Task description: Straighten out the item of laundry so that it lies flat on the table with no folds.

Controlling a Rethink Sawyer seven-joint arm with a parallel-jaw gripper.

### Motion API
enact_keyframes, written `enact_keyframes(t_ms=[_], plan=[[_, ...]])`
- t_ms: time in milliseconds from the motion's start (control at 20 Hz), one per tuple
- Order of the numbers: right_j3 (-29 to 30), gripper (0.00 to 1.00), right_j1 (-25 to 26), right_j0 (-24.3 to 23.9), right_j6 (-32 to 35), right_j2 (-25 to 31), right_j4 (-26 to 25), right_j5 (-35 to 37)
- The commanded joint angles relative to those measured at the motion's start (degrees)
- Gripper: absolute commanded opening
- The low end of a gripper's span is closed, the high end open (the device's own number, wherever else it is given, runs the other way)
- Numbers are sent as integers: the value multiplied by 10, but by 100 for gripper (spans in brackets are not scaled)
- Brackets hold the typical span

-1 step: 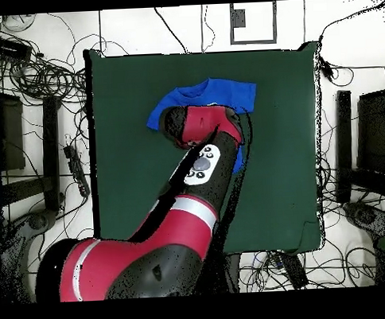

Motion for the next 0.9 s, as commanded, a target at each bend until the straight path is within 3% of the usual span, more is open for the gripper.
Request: enact_keyframes(t_ms=[50,600,900], plan=[[70,100,3,-14,-96,102,-24,67],[73,100,8,-32,-99,113,-60,20],[91,100,-8,-32,-104,98,-97,36]])
